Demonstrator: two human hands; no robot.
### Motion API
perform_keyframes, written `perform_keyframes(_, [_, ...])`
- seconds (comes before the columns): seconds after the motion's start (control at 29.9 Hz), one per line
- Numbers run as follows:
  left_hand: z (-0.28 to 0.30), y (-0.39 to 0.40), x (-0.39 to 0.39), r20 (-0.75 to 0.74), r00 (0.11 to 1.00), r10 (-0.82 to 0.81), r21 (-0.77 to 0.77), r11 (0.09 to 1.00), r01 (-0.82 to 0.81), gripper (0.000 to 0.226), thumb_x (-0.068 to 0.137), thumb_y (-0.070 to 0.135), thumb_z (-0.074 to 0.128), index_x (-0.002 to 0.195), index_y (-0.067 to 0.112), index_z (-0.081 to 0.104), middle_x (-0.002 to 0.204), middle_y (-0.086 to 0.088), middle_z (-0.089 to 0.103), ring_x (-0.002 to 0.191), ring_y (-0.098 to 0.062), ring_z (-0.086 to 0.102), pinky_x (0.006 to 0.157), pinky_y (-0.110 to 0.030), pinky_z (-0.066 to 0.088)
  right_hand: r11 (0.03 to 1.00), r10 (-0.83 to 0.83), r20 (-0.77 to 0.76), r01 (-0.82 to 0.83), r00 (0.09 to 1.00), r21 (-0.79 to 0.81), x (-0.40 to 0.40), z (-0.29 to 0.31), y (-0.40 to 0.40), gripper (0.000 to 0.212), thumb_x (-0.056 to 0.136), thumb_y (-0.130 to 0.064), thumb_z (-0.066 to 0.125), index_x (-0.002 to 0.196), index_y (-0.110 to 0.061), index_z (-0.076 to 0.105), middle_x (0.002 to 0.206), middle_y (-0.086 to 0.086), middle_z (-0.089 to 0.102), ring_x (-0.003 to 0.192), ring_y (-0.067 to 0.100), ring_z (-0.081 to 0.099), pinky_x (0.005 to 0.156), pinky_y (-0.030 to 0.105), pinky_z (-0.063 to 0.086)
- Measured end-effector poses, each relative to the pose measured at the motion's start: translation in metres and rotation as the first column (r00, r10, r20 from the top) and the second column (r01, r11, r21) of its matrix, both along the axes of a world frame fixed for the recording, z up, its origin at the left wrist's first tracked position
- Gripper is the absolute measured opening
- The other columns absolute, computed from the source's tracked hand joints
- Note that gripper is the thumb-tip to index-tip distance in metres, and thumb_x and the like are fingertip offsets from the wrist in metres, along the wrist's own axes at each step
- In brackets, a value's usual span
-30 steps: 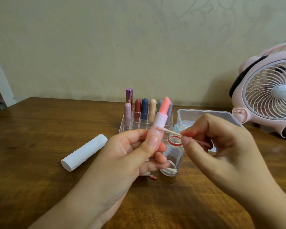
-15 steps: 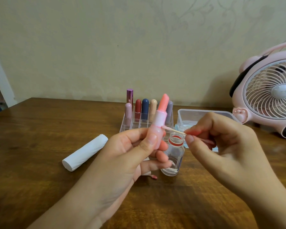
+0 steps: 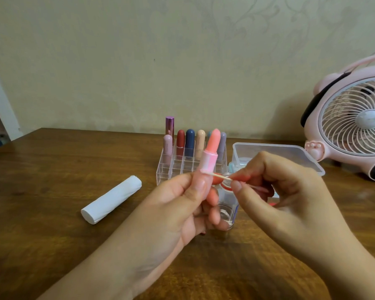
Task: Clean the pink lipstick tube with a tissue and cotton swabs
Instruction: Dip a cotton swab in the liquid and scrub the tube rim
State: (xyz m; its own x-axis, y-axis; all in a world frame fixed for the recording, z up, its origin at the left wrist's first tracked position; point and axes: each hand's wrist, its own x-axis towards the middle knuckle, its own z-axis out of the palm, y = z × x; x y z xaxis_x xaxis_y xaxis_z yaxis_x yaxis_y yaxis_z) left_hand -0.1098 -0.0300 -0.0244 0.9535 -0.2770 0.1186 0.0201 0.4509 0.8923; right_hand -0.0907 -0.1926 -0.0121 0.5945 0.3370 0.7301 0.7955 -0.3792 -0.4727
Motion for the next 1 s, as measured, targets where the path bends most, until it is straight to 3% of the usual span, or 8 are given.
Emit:
perform_keyframes(0.2, [0.0008, 0.0034, 0.0011, -0.011, 0.997, -0.071, -0.052, 0.996, 0.07, 0.027, 0.078, 0.027, 0.054, 0.084, 0.009, 0.073, 0.062, -0.006, 0.054, 0.049, -0.014, 0.052, 0.054, -0.027, 0.053, 0.998, 0.014, -0.03, -0.012, 0.999, 0.064, 0.0035, 0.0002, -0.0053, 0.009, 0.077, -0.025, 0.059, 0.071, -0.019, 0.058, 0.059, 0.009, 0.052, 0.049, 0.012, 0.041, 0.05, 0.013, 0.036])
perform_keyframes(0.5, [-0.0001, 0.0013, 0.0001, -0.045, 0.992, -0.119, -0.075, 0.99, 0.115, 0.027, 0.075, 0.029, 0.056, 0.081, 0.009, 0.072, 0.059, -0.002, 0.047, 0.046, -0.011, 0.042, 0.052, -0.029, 0.051, 0.997, -0.025, 0.028, 0.023, 0.999, 0.078, 0.004, 0.0013, -0.0031, 0.006, 0.081, -0.022, 0.059, 0.077, -0.018, 0.06, 0.068, 0.007, 0.056, 0.058, 0.015, 0.049, 0.054, 0.02, 0.041])
perform_keyframes(0.64, [-0.0008, 0.0032, 0.0006, -0.038, 0.993, -0.115, -0.079, 0.991, 0.112, 0.027, 0.075, 0.03, 0.056, 0.081, 0.009, 0.072, 0.06, -0.003, 0.047, 0.046, -0.012, 0.042, 0.053, -0.029, 0.051, 0.999, 0.016, 0.013, -0.017, 1.0, 0.04, 0.0026, 0.0013, -0.004, 0.01, 0.079, -0.022, 0.059, 0.072, -0.015, 0.06, 0.059, 0.006, 0.051, 0.052, 0.011, 0.043, 0.052, 0.015, 0.037])
perform_keyframes(0.8, [-0.0025, 0.0031, 0.0007, -0.035, 0.992, -0.119, -0.069, 0.991, 0.116, 0.026, 0.076, 0.03, 0.056, 0.082, 0.011, 0.072, 0.06, -0.003, 0.049, 0.046, -0.012, 0.044, 0.054, -0.028, 0.051, 0.996, -0.018, 0.03, 0.016, 0.999, 0.086, 0.0038, 0.0021, -0.0045, 0.005, 0.081, -0.023, 0.059, 0.076, -0.021, 0.058, 0.066, 0.004, 0.054, 0.055, 0.009, 0.044, 0.053, 0.016, 0.038])
perform_keyframes(1.0, [-0.0017, 0.0029, 0.0013, -0.018, 0.996, -0.085, -0.028, 0.996, 0.084, 0.025, 0.076, 0.032, 0.056, 0.079, 0.013, 0.073, 0.06, -0.002, 0.049, 0.047, -0.011, 0.044, 0.054, -0.027, 0.051, 0.999, -0.009, 0.038, 0.008, 0.999, 0.033, 0.0014, 0.0023, -0.0038, 0.01, 0.08, -0.022, 0.059, 0.072, -0.016, 0.059, 0.06, 0.006, 0.051, 0.051, 0.01, 0.042, 0.051, 0.013, 0.036])
